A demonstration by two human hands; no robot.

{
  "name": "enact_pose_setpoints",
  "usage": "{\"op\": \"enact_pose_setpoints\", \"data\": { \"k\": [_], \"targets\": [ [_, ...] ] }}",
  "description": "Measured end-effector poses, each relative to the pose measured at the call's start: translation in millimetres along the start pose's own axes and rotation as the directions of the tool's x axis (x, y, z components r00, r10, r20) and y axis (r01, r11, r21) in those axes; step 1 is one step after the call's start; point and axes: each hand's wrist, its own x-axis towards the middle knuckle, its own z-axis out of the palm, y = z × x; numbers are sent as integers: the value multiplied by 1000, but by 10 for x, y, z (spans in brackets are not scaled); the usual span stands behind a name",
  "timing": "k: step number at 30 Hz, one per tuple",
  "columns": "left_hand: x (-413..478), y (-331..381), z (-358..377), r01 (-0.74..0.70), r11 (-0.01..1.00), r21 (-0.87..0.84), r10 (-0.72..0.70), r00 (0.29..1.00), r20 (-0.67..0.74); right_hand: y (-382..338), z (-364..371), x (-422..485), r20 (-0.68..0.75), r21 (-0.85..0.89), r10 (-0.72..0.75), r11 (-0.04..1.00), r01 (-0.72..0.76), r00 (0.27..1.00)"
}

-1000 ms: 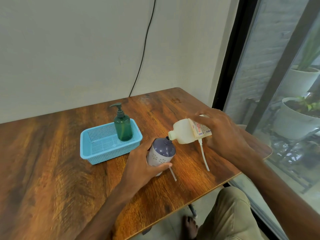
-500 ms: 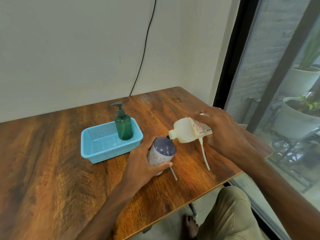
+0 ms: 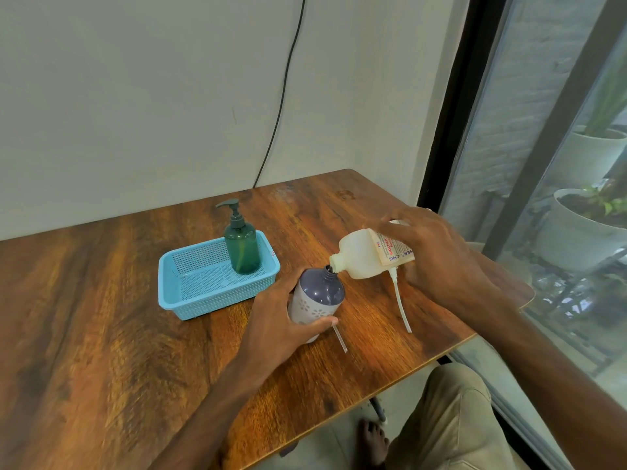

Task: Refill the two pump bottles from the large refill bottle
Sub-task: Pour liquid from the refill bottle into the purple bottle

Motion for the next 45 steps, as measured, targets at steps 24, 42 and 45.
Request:
{"op": "enact_pose_setpoints", "data": {
  "k": [24, 42, 45],
  "targets": [
    [-11, -9, 2, 10, 1000, -3, -10, 1000, 20, 21, 25, 31, -13, -21, -20, 1000, 20, 1000],
    [-2, 14, -9, -55, 998, -10, 55, 998, -5, 10, 17, 48, -19, -18, -20, 1000, 20, 1000],
    [-6, 10, -6, -51, 999, -16, 51, 999, -7, -4, 7, 48, -24, -30, -27, 999, 27, 999]
  ]
}}
